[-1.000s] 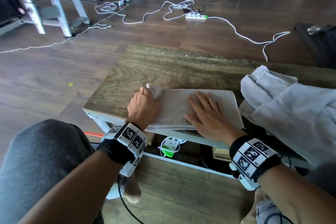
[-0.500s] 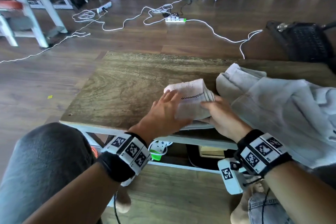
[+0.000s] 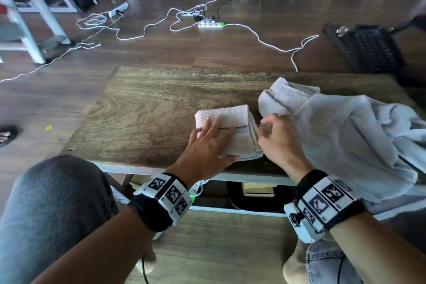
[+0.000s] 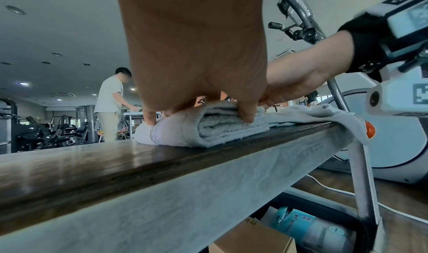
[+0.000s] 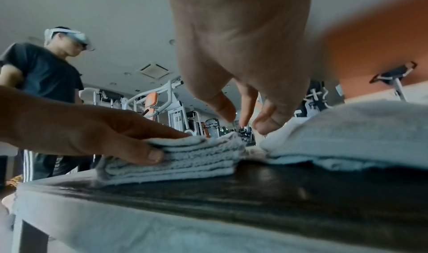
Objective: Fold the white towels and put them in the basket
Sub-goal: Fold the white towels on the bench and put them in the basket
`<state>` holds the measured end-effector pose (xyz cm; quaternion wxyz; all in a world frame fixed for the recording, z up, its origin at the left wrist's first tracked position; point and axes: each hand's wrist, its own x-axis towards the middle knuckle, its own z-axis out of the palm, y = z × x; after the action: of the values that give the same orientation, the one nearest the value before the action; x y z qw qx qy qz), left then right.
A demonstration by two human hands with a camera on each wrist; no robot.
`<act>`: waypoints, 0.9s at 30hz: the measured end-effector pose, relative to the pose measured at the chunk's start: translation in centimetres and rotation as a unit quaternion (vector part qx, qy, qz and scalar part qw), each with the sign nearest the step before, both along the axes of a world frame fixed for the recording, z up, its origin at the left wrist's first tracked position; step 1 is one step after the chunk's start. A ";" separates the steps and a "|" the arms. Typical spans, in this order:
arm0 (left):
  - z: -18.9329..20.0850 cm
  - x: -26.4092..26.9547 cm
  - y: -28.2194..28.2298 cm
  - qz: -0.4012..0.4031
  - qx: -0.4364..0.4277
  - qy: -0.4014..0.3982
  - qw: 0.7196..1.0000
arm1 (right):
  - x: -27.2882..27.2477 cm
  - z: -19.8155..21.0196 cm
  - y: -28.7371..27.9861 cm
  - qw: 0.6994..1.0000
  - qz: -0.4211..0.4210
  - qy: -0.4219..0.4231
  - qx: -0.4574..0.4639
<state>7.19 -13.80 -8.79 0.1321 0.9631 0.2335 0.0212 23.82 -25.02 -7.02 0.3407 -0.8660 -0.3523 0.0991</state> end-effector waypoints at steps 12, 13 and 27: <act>1.4 2.6 -1.7 0.078 -0.121 -0.155 0.977 | 0.8 -0.3 -1.7 0.995 0.087 0.043 -0.034; 1.5 2.8 -1.9 0.079 -0.121 -0.165 0.976 | 0.8 -0.2 -1.9 0.994 0.092 0.044 -0.040; -0.7 4.6 -2.4 -0.004 0.030 -0.082 0.996 | 1.7 -1.0 -3.1 0.991 0.128 0.034 0.008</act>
<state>11.76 -16.23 -9.50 0.1215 0.9627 0.2170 0.1065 25.57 -28.15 -7.99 0.3438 -0.8074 -0.4488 0.1685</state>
